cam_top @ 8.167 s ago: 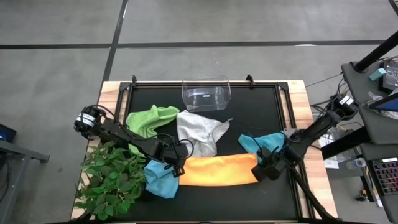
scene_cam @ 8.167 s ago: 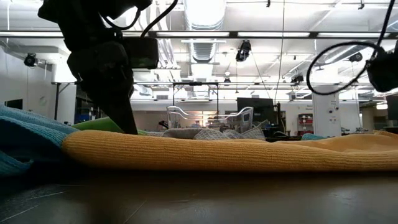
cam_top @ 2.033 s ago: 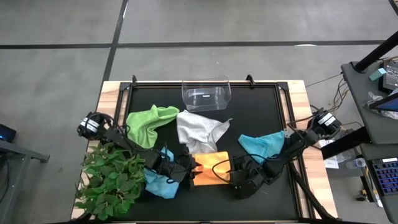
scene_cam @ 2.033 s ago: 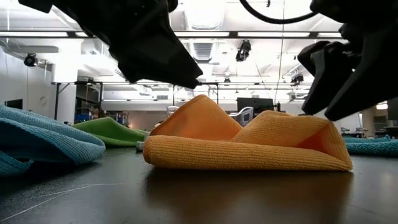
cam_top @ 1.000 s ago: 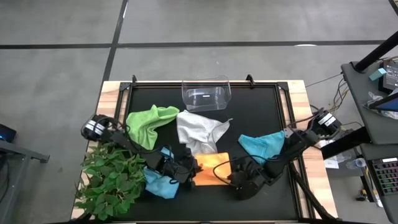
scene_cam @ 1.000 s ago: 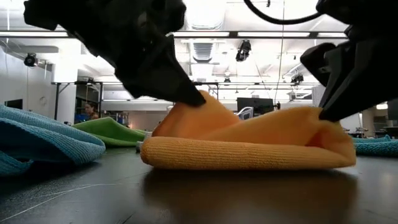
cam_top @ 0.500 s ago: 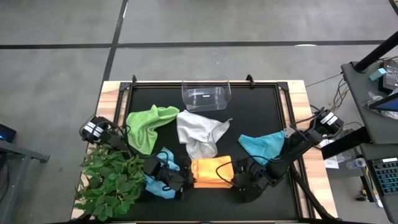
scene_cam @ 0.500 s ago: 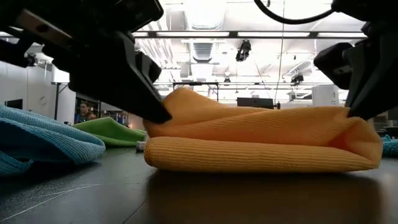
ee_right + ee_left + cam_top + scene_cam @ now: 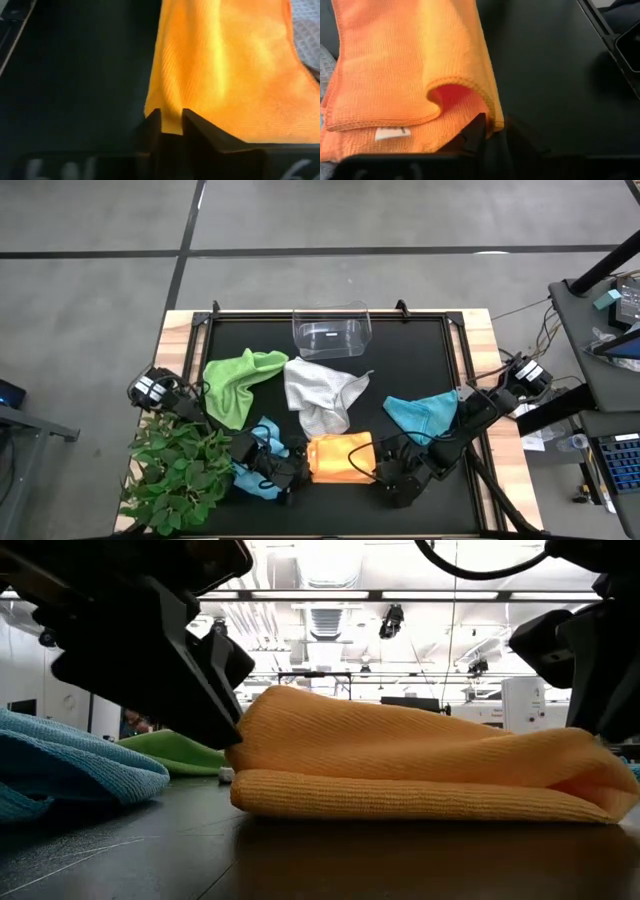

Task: Fold microfiber towels
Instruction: Fold the orange microfiber cloth

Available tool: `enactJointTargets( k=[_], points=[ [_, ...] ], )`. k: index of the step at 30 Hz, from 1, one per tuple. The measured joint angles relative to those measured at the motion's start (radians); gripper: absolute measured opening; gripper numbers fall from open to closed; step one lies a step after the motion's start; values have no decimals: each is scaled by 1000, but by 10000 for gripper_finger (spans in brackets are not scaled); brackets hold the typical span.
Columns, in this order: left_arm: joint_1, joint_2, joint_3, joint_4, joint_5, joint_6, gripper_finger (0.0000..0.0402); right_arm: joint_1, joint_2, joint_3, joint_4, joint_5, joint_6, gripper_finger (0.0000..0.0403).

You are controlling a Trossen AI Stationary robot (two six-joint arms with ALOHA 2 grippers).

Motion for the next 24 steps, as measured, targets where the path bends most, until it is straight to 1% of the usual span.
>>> enactJointTargets(
  k=[3,5,9,11,14,17,20,24],
  points=[
    [-8,0,1,0,3,-1,108,0,-16,3,-5,-19,-2,121],
    [-11,0,10,-2,38,0,126,0,-36,3,-19,-25,-8,141],
    [-13,0,27,1,47,-24,136,0,-85,3,-64,-23,-25,167],
    [-13,0,35,0,34,-27,134,-2,-109,3,-63,9,-39,174],
    [-12,-1,44,5,7,-29,127,-22,-132,3,-58,80,-86,174],
    [-12,-1,44,10,-25,-29,114,-73,-129,4,-41,104,-121,165],
    [-12,-1,36,29,-29,-29,89,-139,-103,4,13,99,-171,153],
    [-15,10,35,28,-29,-29,33,-231,-50,4,165,13,-264,143]
  ],
)
